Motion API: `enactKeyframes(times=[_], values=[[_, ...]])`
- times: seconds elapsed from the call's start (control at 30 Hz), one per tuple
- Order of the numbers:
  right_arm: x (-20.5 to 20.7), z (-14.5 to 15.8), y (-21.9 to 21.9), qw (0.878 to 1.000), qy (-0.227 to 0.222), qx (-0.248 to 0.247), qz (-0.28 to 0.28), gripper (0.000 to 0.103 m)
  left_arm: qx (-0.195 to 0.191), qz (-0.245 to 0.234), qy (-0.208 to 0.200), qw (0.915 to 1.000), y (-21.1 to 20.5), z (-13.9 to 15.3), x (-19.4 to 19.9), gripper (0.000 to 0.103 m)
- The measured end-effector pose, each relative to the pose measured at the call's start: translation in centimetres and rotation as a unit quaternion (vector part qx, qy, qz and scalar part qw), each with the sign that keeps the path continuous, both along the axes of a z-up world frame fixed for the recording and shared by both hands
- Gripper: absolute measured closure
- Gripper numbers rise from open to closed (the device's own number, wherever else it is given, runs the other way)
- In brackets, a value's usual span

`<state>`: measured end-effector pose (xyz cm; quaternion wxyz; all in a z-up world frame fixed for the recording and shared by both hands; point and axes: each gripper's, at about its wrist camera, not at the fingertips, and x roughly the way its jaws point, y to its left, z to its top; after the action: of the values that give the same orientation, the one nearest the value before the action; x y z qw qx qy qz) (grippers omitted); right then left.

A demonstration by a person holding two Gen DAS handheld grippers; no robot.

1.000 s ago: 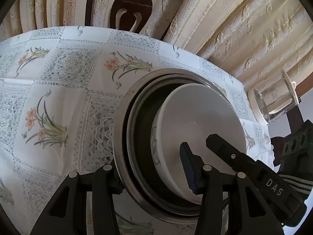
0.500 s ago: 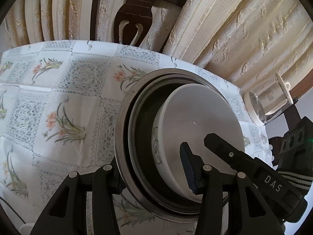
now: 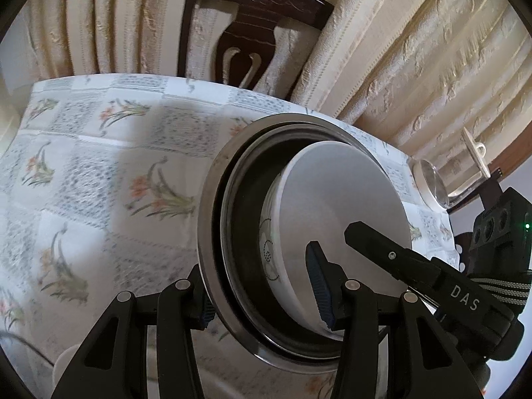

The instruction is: Organize plates and bowls

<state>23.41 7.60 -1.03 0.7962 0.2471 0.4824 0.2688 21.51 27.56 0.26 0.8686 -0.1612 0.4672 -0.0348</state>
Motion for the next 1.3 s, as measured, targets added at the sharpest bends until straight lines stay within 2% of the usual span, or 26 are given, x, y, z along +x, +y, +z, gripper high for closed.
enactKeyframes(times=[0.3, 0.67, 0.93, 1.3], values=[[-2.3, 1.1, 2.8, 0.999, -0.005, 0.010, 0.050, 0.059, 0.001, 0.029, 0.002, 0.9996, 2.9, 0.6, -4.4, 0.054], [-7.1, 1.9, 6.6, 0.994, -0.038, -0.019, 0.102, 0.058, -0.013, 0.058, -0.005, 0.9982, 6.5, 0.3, -11.3, 0.054], [-9.4, 0.2, 8.0, 0.992, 0.003, -0.016, 0.122, 0.058, -0.032, 0.060, 0.009, 0.9976, 8.9, -1.2, -14.6, 0.054], [-12.8, -0.5, 8.8, 0.992, 0.010, -0.028, 0.119, 0.058, -0.044, 0.049, 0.001, 0.9978, 10.1, -1.7, -17.5, 0.054]])
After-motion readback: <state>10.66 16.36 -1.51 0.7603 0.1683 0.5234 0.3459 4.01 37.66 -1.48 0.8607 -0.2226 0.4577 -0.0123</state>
